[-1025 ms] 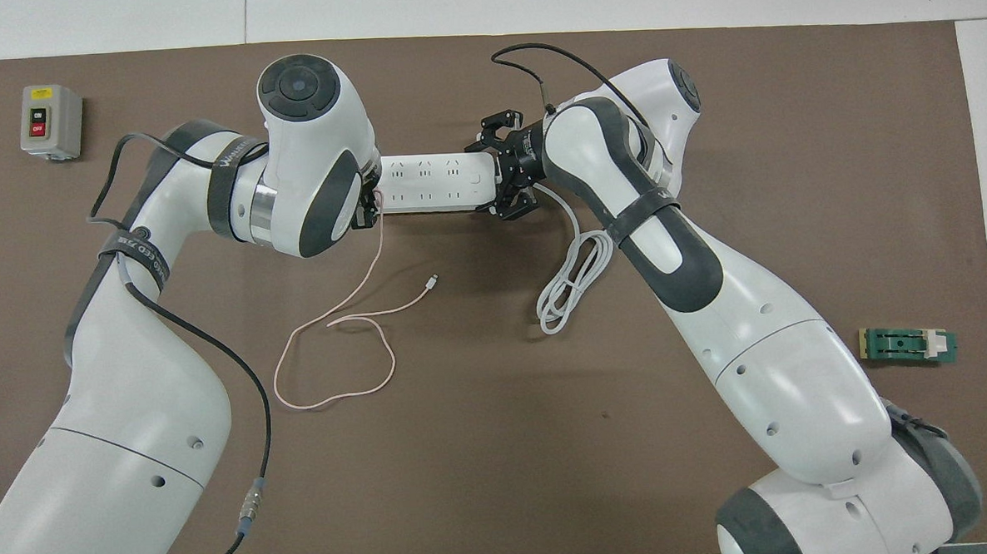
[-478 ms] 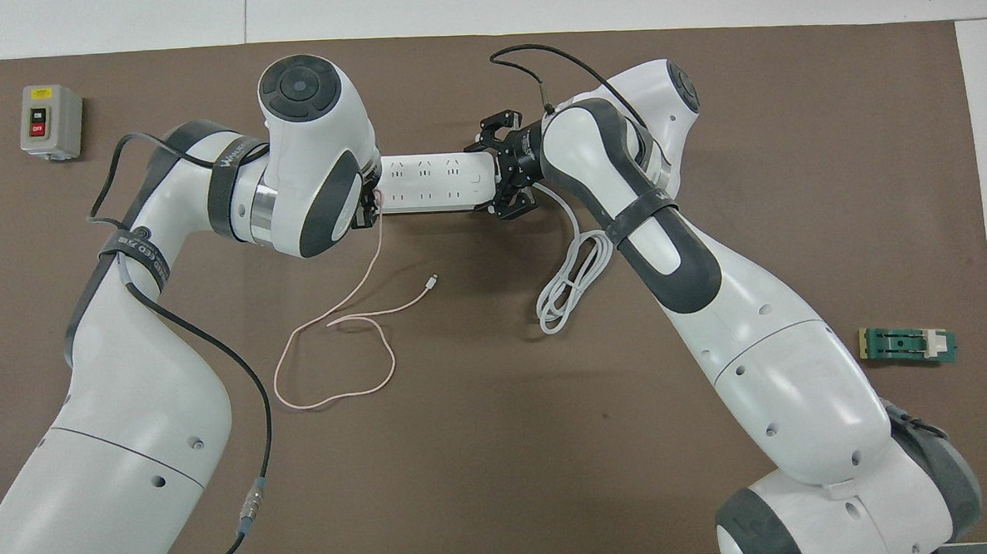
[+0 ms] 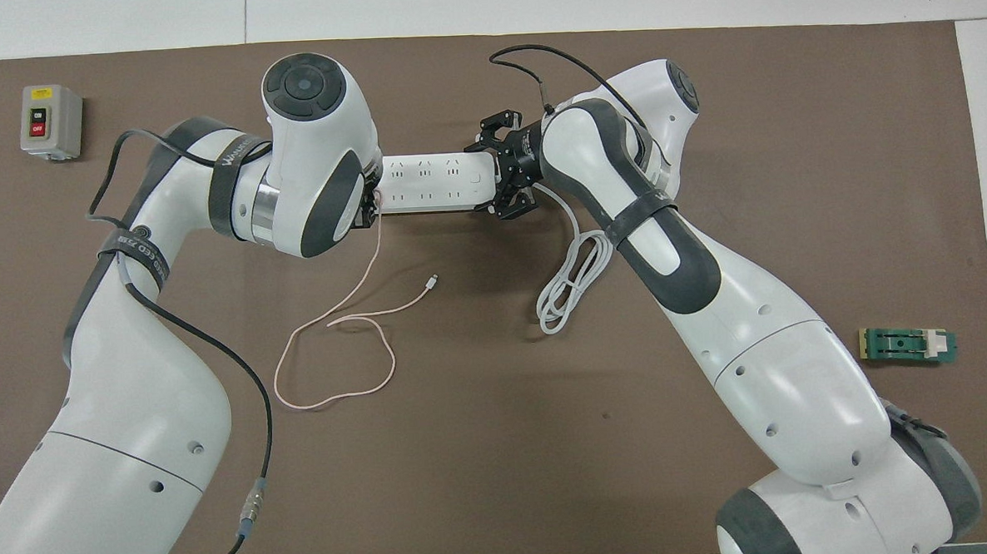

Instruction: Unplug charger and place it aside

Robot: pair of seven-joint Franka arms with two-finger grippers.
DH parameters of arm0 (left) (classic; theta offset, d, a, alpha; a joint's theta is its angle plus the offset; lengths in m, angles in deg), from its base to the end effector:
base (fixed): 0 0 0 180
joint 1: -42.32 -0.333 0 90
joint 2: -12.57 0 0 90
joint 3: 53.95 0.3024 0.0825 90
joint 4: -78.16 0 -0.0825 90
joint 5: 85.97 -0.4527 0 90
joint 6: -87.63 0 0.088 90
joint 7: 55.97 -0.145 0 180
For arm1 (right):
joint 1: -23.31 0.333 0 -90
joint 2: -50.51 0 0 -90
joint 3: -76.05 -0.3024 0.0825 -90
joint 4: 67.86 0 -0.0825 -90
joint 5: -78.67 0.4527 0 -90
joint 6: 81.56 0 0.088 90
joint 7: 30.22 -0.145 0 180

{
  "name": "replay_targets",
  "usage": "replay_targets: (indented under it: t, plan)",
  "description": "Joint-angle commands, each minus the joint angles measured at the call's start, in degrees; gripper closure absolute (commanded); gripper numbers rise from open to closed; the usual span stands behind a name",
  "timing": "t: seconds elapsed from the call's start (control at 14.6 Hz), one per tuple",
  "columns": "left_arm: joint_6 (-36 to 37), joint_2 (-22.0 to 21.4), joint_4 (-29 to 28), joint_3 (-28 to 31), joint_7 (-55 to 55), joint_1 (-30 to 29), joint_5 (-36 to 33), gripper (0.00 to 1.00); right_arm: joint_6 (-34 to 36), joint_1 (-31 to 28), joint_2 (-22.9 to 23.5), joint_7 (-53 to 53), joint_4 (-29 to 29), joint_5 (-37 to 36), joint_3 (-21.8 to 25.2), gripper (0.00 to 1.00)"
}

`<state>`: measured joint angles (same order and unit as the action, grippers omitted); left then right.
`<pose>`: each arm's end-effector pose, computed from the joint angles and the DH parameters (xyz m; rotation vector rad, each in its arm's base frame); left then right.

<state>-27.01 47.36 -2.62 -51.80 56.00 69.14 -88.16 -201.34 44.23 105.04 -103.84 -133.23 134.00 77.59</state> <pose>0.6996 -0.3215 0.2673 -2.2711 -2.1177 -0.0718 0.7608 0.3455 0.1714 -1.8602 1.6368 0.7693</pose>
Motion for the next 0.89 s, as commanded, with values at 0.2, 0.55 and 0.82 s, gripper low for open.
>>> replay_targets:
  t: [0.2, 0.55, 0.82]
  plan:
    - [4.2, -4.6, -1.5, 0.4, -1.9, 0.7, -0.9, 1.0, -3.3, 0.8, 1.2, 1.2, 1.4, -0.7, -0.3, 0.79]
    - [4.1, -4.6, -1.6, 0.4, -4.8, 0.3, -0.7, 1.0, -3.9, 1.3, 0.8, 0.5, 1.4, -0.9, -0.3, 0.0]
    - [4.9, -5.8, -3.8, 0.5, -15.4, -0.2, -0.7, 1.0, -3.4, 1.1, -0.1, 0.3, 1.4, -0.9, -0.2, 0.0]
